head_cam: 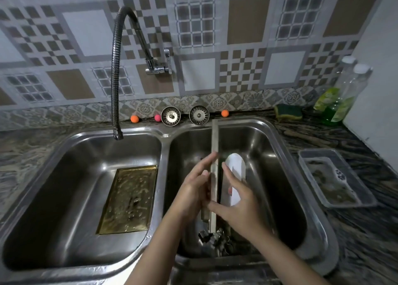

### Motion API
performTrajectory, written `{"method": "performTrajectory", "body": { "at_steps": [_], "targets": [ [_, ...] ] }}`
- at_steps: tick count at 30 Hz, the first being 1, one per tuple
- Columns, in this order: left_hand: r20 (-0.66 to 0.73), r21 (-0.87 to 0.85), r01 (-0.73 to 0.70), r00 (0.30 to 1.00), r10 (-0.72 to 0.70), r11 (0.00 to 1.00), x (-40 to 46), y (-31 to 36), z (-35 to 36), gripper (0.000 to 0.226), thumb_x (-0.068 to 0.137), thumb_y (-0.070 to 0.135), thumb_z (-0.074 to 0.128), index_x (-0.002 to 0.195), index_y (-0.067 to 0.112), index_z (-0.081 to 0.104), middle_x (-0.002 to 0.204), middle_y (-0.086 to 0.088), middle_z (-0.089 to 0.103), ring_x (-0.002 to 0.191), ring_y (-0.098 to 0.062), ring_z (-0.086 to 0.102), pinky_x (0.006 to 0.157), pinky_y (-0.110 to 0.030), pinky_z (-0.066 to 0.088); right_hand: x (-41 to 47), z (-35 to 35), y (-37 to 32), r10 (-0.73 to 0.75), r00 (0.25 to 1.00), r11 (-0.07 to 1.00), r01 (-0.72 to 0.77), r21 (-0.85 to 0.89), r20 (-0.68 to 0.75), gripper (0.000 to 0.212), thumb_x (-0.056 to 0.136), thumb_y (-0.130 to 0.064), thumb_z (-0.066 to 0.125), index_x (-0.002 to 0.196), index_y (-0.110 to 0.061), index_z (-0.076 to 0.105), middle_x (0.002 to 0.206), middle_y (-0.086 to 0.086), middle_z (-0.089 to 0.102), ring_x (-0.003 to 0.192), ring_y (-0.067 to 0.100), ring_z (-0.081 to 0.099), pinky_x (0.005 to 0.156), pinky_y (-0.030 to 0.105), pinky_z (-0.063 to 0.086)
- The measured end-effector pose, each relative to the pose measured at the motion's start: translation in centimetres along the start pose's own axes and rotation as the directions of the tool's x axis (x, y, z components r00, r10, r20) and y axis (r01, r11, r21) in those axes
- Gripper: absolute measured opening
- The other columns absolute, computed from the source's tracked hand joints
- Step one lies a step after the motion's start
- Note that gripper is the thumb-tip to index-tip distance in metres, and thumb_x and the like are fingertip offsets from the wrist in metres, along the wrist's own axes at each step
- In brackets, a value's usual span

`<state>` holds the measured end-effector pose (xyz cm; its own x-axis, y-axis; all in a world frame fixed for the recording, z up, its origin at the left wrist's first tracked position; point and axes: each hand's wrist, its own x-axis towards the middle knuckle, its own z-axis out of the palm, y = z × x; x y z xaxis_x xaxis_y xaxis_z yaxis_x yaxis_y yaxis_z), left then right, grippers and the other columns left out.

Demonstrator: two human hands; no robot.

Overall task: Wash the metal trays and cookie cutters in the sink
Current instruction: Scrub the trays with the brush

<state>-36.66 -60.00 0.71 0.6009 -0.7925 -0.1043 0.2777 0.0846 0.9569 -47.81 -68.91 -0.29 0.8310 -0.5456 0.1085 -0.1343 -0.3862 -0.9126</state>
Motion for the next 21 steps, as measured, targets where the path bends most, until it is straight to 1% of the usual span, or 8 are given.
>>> {"method": "performTrajectory", "body": {
  "at_steps": [4,7,10,12,14,15,17,21],
  "targets": [
    [0.072,-0.018,0.120,0.990,-0.119,0.993,0.1,-0.2,-0.5,0.061,0.085,0.046,0.045,0.143,0.027,0.039,0.132,-0.006,0.059,0.122,-0.028,0.055,0.098,-0.040,0.038,0.3,-0.1,-0.1,0.130,0.980,0.977,-0.102,0.185,-0.150,0.078,0.073,-0.001,0.073,0.132,-0.043,0.046,0.089,-0.009,0.062,0.089,-0.013,0.057,0.076,0.007,0.047],
    [-0.057,0.191,0.049,0.998,-0.039,0.980,-0.4,-0.9,-1.2,0.040,0.091,0.050,0.042,0.127,0.037,0.053,0.121,0.005,0.066,0.117,-0.011,0.059,0.100,-0.032,0.046,0.7,-0.6,0.5,0.319,0.929,0.866,-0.205,0.457,-0.189,0.060,0.080,0.007,0.063,0.133,-0.021,0.056,0.085,-0.013,0.058,0.080,-0.004,0.059,0.071,0.008,0.048],
    [-0.251,0.623,0.049,0.958,0.140,0.781,-0.9,-2.2,-3.2,0.032,0.086,0.055,0.048,0.118,0.052,0.055,0.131,0.027,0.050,0.133,-0.004,0.039,0.116,-0.057,0.018,0.7,-1.0,1.2,0.417,0.894,0.778,-0.258,0.573,-0.165,0.056,0.081,0.004,0.064,0.131,-0.021,0.058,0.092,0.006,0.061,0.087,0.017,0.062,0.083,0.030,0.055],
    [-0.322,0.727,0.098,0.922,0.212,0.680,-1.4,-3.0,-4.6,0.035,0.089,0.042,0.051,0.124,0.043,0.054,0.136,0.021,0.044,0.139,-0.006,0.026,0.118,-0.053,0.009,0.6,-1.1,1.3,0.425,0.889,0.774,-0.258,0.579,-0.172,0.053,0.082,0.003,0.064,0.129,-0.021,0.060,0.099,0.010,0.066,0.096,0.023,0.065,0.091,0.038,0.053],
    [-0.367,0.673,0.120,0.911,0.188,0.730,-2.1,-3.0,-5.4,0.034,0.092,0.026,0.055,0.126,0.032,0.054,0.134,0.009,0.052,0.136,-0.013,0.037,0.114,-0.043,0.029,0.5,-1.3,1.2,0.404,0.897,0.785,-0.239,0.571,-0.180,0.051,0.083,0.001,0.064,0.126,-0.026,0.062,0.118,0.031,0.043,0.117,0.038,0.046,0.097,0.039,0.051],
    [-0.380,0.610,0.130,0.914,0.145,0.782,-2.4,-3.0,-5.6,0.033,0.093,0.019,0.056,0.124,0.030,0.055,0.128,0.007,0.056,0.129,-0.014,0.045,0.108,-0.037,0.038,0.6,-1.3,1.1,0.384,0.907,0.791,-0.226,0.568,-0.175,0.050,0.083,0.000,0.064,0.123,-0.030,0.062,0.102,-0.004,0.057,0.091,0.008,0.052,0.099,0.042,0.049],
    [-0.394,0.478,0.164,0.918,0.044,0.863,-2.8,-2.7,-6.0,0.032,0.093,0.009,0.054,0.118,0.029,0.058,0.118,0.009,0.058,0.117,-0.011,0.053,0.097,-0.030,0.047,1.0,-1.4,0.9,0.358,0.920,0.801,-0.215,0.558,-0.159,0.050,0.084,-0.001,0.064,0.125,-0.029,0.062,0.119,0.034,0.054,0.102,0.038,0.062,0.101,0.046,0.047],
    [-0.515,0.249,0.146,0.857,0.003,0.958,-2.9,-2.1,-7.6,0.034,0.094,-0.002,0.047,0.110,0.024,0.065,0.114,0.002,0.063,0.100,-0.012,0.062,0.073,-0.019,0.053,2.1,-1.0,-0.2,0.281,0.951,0.834,-0.175,0.524,-0.131,0.049,0.086,-0.005,0.064,0.131,-0.022,0.057,0.122,0.032,0.050,0.105,0.027,0.060,0.098,0.036,0.049]
  ]
}}
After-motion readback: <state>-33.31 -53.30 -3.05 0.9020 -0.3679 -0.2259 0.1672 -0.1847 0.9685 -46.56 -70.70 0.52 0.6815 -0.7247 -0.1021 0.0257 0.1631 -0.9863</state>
